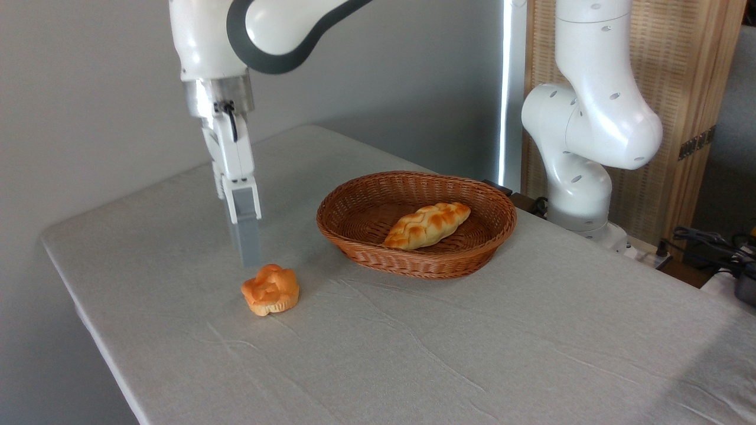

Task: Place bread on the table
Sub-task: 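Open the gripper, release the bun, and raise the gripper away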

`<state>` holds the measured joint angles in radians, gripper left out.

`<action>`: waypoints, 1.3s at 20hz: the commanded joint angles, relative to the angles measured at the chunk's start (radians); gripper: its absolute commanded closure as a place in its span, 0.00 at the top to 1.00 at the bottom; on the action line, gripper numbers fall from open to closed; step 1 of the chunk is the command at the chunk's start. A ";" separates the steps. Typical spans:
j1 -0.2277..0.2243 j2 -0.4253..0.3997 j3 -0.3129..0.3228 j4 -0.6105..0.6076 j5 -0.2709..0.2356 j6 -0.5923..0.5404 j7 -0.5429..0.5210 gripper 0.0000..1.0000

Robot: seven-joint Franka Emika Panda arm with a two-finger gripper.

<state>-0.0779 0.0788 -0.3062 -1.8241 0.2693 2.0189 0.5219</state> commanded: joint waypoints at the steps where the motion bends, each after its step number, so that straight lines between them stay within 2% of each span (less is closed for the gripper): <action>1: 0.006 -0.010 0.074 0.104 -0.151 -0.075 -0.028 1.00; 6: 0.009 -0.013 0.200 0.241 -0.326 -0.296 -0.020 1.00; 8: 0.009 -0.033 0.268 0.256 -0.387 -0.347 0.044 1.00; 10: 0.010 -0.069 0.326 0.256 -0.430 -0.402 0.157 1.00; 12: 0.012 -0.082 0.341 0.256 -0.433 -0.449 0.182 1.00; 16: 0.035 -0.099 0.332 0.253 -0.424 -0.454 0.184 1.00; 21: 0.029 -0.108 0.323 0.243 -0.358 -0.430 0.185 1.00; 26: 0.027 -0.108 0.323 0.233 -0.354 -0.388 0.182 1.00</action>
<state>-0.0503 -0.0164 0.0177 -1.5711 -0.0961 1.5887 0.6908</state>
